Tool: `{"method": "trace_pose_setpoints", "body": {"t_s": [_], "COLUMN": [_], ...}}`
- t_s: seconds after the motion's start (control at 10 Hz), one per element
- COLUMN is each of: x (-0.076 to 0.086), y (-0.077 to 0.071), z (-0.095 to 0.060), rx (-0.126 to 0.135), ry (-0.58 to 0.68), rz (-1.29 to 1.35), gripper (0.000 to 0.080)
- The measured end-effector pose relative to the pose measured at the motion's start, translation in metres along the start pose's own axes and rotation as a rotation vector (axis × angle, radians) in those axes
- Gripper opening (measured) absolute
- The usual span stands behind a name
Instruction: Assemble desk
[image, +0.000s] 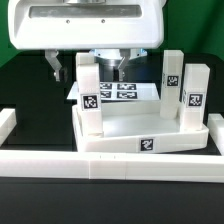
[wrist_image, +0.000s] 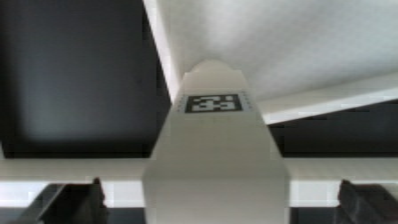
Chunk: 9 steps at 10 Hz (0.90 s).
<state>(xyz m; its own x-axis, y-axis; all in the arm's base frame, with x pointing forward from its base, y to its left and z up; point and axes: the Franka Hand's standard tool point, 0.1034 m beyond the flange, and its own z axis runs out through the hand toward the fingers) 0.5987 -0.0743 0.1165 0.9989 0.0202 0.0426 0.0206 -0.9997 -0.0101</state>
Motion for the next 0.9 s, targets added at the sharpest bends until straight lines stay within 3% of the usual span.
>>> {"method": "trace_pose_setpoints", "body": {"t_s": [0.1,0.2,0.3,0.4,0.9], "x": [-0.0001,-0.0002,-0.0002,-0.0003,-0.0005], "y": [0.0006,0.0008,0.0009,0.001,0.0014], "z": [0.0001,0.0001,0.0001,0.0003,0.0006], "rx": [0.0,0.0,0.0,0.0,0.0], "ry": [0.0,0.0,0.0,-0.001,-0.001], "rz": [0.008,0.008,0.009,0.023,0.242], "gripper": [0.0622,0.045,0.045,0.0288,0.0288]}}
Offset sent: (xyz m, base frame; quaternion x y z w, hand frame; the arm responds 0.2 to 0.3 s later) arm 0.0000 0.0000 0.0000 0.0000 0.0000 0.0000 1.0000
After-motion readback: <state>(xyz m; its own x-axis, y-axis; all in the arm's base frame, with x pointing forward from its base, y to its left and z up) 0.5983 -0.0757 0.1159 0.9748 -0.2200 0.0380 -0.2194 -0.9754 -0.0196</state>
